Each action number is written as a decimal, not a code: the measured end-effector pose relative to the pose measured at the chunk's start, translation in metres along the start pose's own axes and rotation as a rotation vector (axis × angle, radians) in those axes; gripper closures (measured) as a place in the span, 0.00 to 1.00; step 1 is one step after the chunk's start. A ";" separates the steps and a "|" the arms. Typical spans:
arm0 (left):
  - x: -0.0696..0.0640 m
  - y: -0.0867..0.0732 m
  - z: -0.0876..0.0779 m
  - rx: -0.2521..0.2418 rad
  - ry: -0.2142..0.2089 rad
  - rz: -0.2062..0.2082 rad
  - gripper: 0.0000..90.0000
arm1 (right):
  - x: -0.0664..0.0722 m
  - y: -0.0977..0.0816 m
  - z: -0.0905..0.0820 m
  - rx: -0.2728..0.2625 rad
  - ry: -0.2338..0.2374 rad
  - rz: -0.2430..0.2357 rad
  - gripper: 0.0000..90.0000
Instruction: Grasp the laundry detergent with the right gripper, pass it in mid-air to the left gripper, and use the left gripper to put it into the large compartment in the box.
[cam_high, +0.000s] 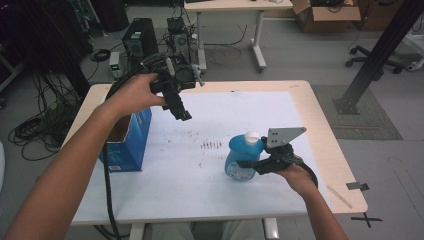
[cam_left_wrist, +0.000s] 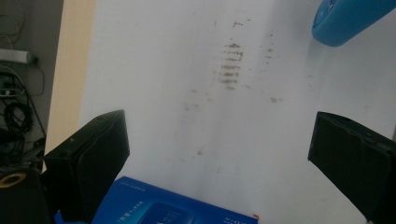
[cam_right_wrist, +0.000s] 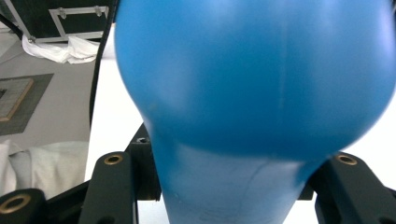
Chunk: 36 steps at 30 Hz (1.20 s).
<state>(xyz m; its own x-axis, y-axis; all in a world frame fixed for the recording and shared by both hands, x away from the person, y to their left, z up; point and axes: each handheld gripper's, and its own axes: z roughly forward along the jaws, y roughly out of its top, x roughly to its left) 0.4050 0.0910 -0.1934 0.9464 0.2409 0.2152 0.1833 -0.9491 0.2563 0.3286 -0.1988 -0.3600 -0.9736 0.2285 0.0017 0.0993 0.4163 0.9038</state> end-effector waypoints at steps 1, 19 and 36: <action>-0.002 0.000 -0.002 -0.001 -0.003 0.002 0.06 | 0.001 0.003 -0.001 0.002 0.001 0.001 0.49; -0.034 0.004 -0.035 -0.078 -0.083 0.041 0.06 | 0.007 0.057 -0.012 0.048 0.054 -0.054 0.49; -0.061 0.017 -0.068 -0.097 -0.135 0.110 0.06 | 0.012 0.075 0.000 0.058 0.090 -0.093 0.49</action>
<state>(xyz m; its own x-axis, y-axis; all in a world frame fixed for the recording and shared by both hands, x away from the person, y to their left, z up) 0.3325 0.0738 -0.1385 0.9876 0.1009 0.1201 0.0563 -0.9425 0.3294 0.3241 -0.1651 -0.2922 -0.9934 0.1074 -0.0402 0.0167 0.4824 0.8758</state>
